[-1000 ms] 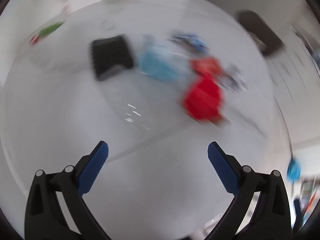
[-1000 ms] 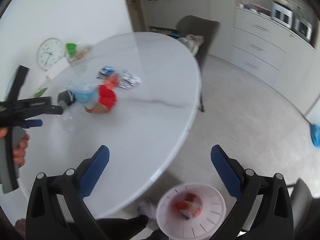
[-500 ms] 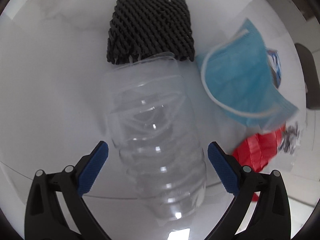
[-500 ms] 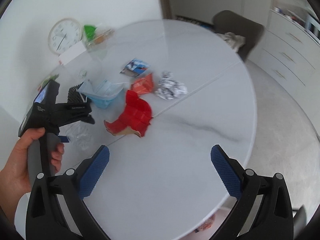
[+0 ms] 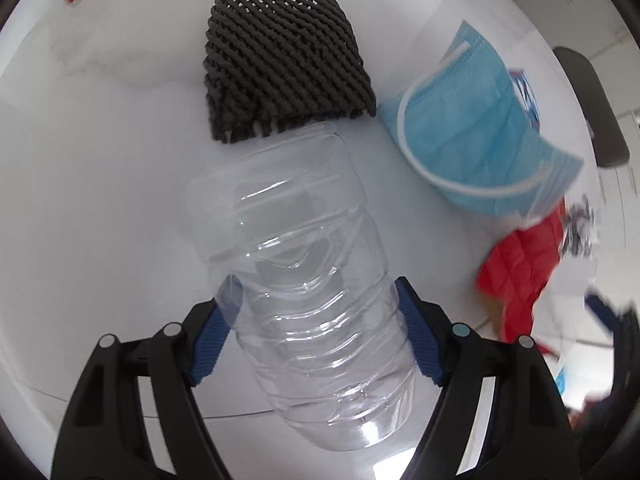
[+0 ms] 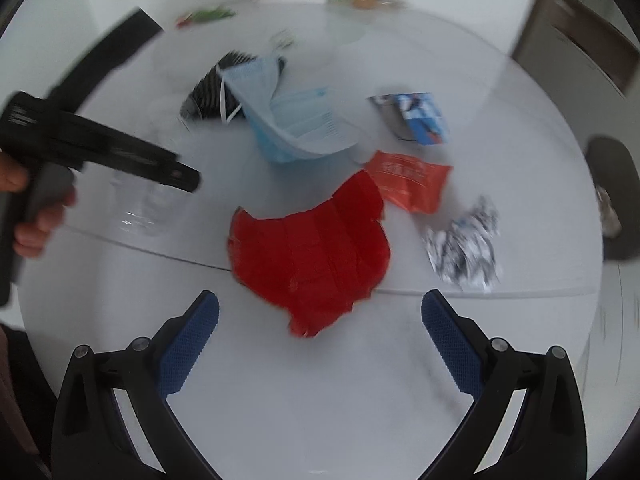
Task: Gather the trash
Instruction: 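Grasp the clear plastic bottle with the left tool, then grasp the red-and-cardboard piece with the right tool while the left holds the bottle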
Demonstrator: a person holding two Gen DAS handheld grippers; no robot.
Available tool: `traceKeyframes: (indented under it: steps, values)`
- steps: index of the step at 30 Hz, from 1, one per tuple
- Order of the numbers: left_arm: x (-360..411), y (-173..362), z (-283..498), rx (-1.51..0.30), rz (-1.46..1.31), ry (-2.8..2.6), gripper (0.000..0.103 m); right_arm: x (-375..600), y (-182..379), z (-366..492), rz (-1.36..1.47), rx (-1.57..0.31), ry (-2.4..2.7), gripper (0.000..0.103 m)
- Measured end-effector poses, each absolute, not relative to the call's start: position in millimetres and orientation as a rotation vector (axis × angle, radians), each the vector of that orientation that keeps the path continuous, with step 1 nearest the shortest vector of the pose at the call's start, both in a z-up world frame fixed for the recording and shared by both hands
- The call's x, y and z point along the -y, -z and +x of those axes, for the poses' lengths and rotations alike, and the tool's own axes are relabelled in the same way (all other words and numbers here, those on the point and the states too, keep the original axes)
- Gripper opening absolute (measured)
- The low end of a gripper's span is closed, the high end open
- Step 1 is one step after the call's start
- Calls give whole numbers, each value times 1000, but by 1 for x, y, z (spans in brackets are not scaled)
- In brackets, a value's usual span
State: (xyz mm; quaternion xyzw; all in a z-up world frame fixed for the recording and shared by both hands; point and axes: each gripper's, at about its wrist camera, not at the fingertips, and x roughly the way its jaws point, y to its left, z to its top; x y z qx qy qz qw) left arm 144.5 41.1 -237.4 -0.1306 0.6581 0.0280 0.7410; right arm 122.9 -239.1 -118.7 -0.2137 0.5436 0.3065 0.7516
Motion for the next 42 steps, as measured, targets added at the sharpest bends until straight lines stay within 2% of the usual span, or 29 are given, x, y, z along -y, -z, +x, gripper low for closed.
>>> traceKeyframes:
  steps: [9,16,18,19,23,26,27,32,36,42]
  values:
    - [-50,239,135,-1465,-268,-19,74,213,147,145,-623,-1207,-807,101]
    - [-60,243,133,-1469,-279,-1,74,195,156,154,-636,-1189,-844,100]
    - [-63,242,135,-1462,-278,12,74,192,159,155,-630,-1186,-842,92]
    - [-63,241,135,-1456,-274,18,74,192,159,155,-625,-1188,-841,81]
    - [-62,234,133,-1427,-255,48,74,195,162,160,-558,-1210,-795,72]
    - [-61,224,125,-1414,-244,68,74,205,152,163,-449,-1218,-755,54]
    - [-57,225,123,-1408,-238,76,74,208,149,163,-416,-1221,-740,52]
    - [-40,206,115,-1373,-162,136,74,226,138,155,-267,-1227,-659,40]
    - [-20,190,105,-1343,-95,199,74,248,119,132,-143,-1197,-594,39]
    - [14,153,84,-1307,-1,365,74,308,71,55,47,-1117,-421,39]
